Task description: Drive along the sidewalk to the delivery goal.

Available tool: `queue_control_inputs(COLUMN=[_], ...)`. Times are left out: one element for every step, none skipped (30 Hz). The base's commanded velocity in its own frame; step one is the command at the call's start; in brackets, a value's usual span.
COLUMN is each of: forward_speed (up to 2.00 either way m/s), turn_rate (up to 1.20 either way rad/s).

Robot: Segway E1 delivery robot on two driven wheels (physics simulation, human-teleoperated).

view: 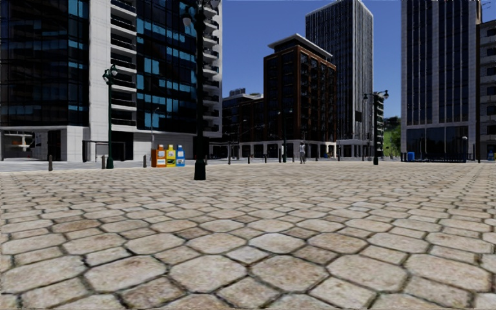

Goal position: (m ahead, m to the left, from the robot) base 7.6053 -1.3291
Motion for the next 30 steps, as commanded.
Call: queue_control_inputs(forward_speed=[2.0, 2.0, 2.0, 2.0, 2.0, 2.0, 2.0, 2.0, 2.0, 2.0, 2.0, 2.0, 2.0, 2.0, 2.0, 2.0, 2.0, 2.0, 2.0, 2.0, 2.0, 2.0, 2.0, 2.0, 2.0, 2.0, 2.0, 2.0, 2.0, 2.0], turn_rate=[-0.18, -0.2, -0.21, -0.21, -0.22, -0.22, -0.22, -0.23, -0.24, -0.26, -0.34, -0.36, -0.36, -0.37, -0.37, -0.37, -0.37, -0.37, -0.37, -0.37, -0.37, -0.37, -0.37, -0.37, -0.37, -0.37, -0.37, -0.37, -0.37, -0.37])
